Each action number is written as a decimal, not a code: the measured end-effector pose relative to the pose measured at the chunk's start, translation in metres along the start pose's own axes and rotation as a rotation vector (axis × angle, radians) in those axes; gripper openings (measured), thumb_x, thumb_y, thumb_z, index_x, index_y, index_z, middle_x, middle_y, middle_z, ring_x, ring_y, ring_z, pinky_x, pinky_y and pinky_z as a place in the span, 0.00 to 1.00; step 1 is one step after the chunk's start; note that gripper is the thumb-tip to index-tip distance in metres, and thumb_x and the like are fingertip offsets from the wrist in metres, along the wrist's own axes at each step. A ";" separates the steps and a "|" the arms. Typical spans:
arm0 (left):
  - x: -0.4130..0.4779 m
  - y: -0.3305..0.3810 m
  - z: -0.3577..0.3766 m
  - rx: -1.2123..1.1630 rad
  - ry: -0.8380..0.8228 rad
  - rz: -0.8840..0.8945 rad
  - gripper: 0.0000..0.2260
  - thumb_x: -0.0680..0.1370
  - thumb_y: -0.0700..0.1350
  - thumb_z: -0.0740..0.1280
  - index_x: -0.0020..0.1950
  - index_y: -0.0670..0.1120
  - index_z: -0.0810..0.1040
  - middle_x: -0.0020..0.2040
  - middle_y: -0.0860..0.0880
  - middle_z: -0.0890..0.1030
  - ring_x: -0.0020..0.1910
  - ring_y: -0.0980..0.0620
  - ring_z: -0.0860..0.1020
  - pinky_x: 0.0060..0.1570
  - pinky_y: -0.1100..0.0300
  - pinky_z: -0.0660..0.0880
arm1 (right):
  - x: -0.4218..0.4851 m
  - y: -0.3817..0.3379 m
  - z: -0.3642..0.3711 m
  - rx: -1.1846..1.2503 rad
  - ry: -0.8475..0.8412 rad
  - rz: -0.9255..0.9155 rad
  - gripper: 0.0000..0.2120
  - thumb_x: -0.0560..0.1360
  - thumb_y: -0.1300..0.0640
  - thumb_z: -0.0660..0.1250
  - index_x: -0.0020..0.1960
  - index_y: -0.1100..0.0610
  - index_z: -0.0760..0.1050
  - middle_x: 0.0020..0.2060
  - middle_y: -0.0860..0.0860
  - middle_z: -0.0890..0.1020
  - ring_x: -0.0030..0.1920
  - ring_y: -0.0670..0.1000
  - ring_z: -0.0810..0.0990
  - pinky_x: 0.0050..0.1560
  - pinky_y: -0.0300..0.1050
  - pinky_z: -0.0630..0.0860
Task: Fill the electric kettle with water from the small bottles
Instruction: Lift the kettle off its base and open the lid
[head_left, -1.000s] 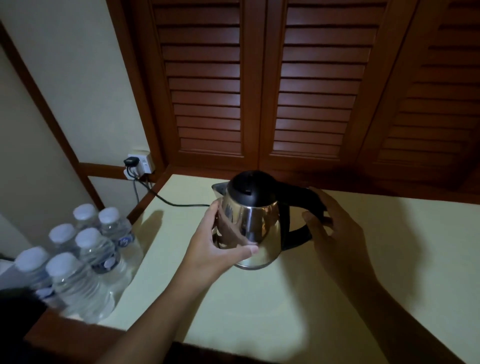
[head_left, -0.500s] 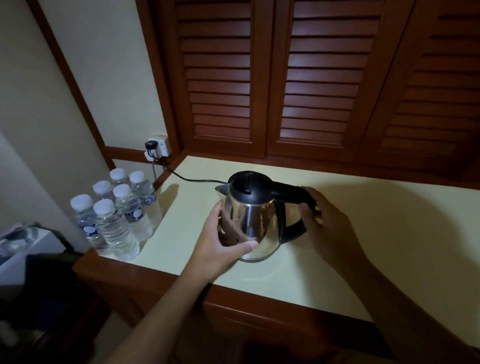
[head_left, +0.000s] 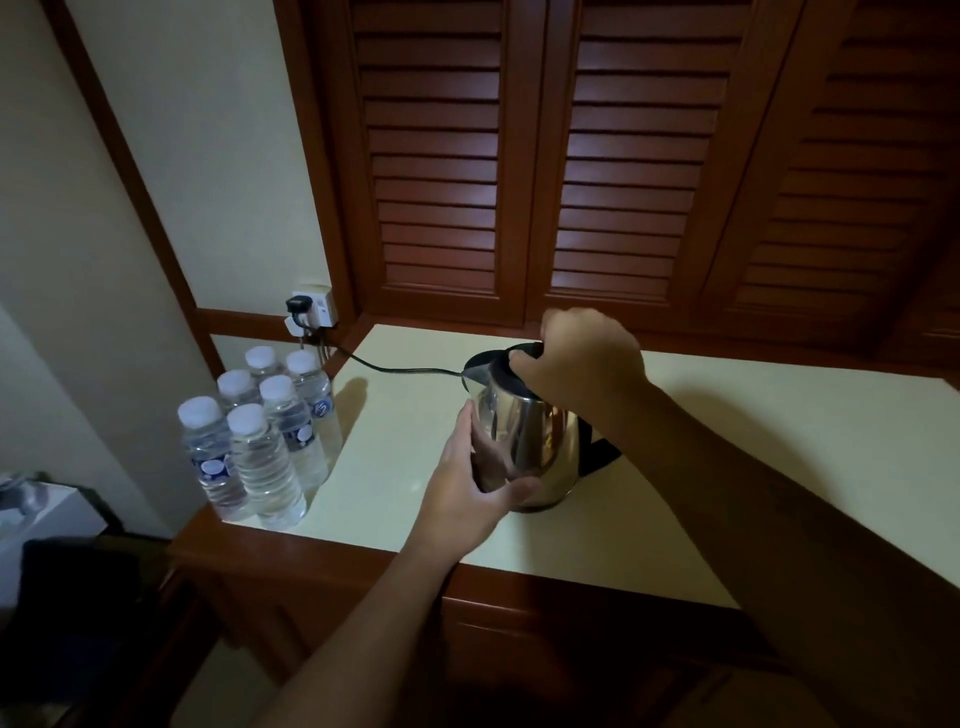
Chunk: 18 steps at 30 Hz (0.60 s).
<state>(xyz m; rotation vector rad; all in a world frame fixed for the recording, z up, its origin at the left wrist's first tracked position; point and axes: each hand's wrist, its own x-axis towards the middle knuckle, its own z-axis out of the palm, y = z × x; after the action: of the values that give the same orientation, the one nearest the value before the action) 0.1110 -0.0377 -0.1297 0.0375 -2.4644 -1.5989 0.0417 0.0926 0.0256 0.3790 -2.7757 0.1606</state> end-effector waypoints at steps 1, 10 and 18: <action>0.000 -0.001 0.000 -0.007 -0.007 0.000 0.53 0.71 0.61 0.81 0.84 0.64 0.47 0.84 0.58 0.62 0.82 0.52 0.62 0.70 0.61 0.64 | 0.002 -0.001 -0.001 0.012 -0.016 0.020 0.18 0.77 0.40 0.62 0.48 0.55 0.71 0.37 0.51 0.74 0.37 0.50 0.73 0.33 0.42 0.66; 0.000 -0.002 -0.002 -0.051 -0.031 0.006 0.52 0.69 0.66 0.81 0.83 0.66 0.51 0.81 0.58 0.68 0.79 0.52 0.68 0.75 0.52 0.71 | 0.004 0.009 -0.002 0.239 0.051 0.025 0.11 0.76 0.47 0.64 0.45 0.54 0.77 0.35 0.50 0.79 0.35 0.48 0.77 0.31 0.39 0.69; 0.002 -0.009 -0.001 -0.048 -0.030 0.005 0.52 0.69 0.65 0.81 0.83 0.66 0.52 0.81 0.59 0.67 0.79 0.52 0.68 0.75 0.46 0.73 | -0.020 0.060 0.002 0.897 0.183 0.224 0.11 0.83 0.54 0.59 0.49 0.51 0.80 0.43 0.48 0.82 0.46 0.46 0.80 0.42 0.39 0.72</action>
<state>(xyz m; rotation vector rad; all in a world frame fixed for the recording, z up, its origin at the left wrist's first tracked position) 0.1086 -0.0427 -0.1371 0.0000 -2.4449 -1.6679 0.0426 0.1549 0.0126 0.2287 -2.3971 1.4236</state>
